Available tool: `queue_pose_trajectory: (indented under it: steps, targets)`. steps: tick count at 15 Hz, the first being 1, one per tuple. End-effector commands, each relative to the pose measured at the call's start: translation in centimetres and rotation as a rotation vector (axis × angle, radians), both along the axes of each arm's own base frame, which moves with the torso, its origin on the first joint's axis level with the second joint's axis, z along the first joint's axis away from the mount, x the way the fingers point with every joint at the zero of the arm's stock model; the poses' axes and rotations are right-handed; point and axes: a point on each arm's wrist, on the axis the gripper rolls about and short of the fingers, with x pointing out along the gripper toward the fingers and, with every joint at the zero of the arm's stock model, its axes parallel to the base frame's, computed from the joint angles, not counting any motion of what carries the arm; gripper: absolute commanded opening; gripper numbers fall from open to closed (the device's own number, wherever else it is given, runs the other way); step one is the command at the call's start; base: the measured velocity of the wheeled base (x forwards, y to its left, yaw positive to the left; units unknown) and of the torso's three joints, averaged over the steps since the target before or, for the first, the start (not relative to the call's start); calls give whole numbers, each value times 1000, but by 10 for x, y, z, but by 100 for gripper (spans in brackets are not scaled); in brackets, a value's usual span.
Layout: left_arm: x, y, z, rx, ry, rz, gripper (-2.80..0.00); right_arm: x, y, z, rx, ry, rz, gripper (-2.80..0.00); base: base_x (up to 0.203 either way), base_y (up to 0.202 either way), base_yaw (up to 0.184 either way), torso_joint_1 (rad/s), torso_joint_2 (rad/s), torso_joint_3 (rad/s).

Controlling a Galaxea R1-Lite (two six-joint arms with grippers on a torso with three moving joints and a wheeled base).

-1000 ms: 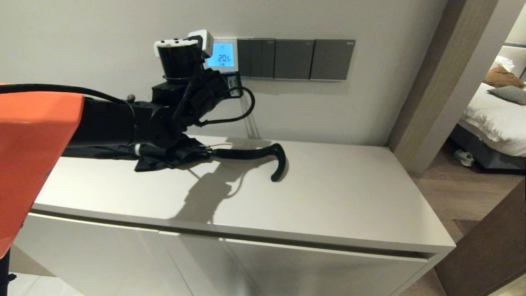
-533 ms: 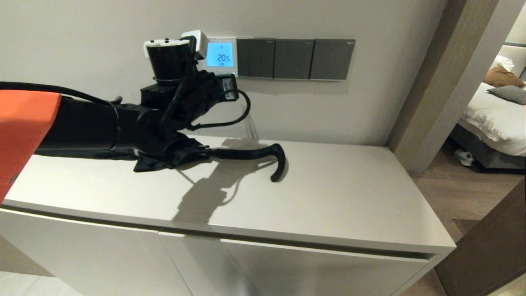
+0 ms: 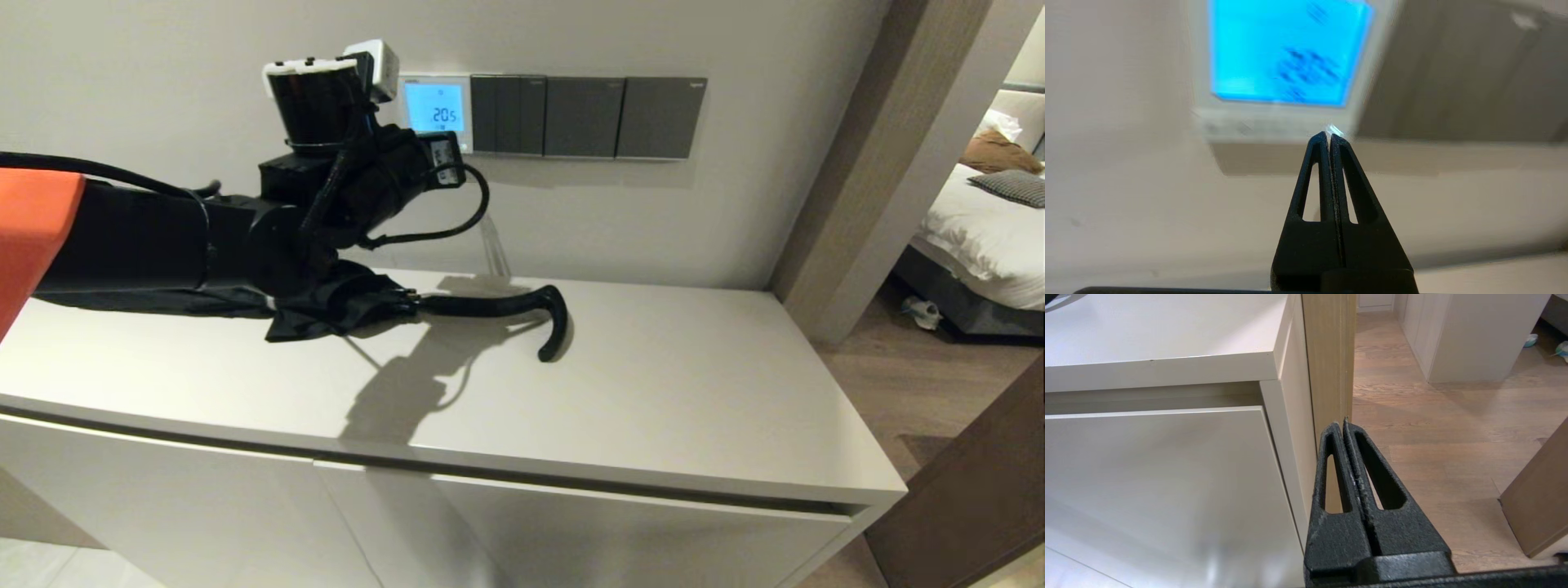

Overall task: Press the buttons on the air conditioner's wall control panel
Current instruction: Turn on the central air conditioner, then press the temperature increase button

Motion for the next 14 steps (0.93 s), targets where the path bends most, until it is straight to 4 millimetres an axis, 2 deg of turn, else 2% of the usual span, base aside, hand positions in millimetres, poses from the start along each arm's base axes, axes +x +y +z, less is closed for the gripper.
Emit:
queue_pose_trajectory:
  steps: [1,14]
  targets:
    - [4,-1,-3,-1,1,3,-280,0,0,0,0,3,1,-280,0,0,0,0,0,0]
    - [18,-7,-15,4,12,6,-280,0,0,0,0,3,1,-280,0,0,0,0,0,0]
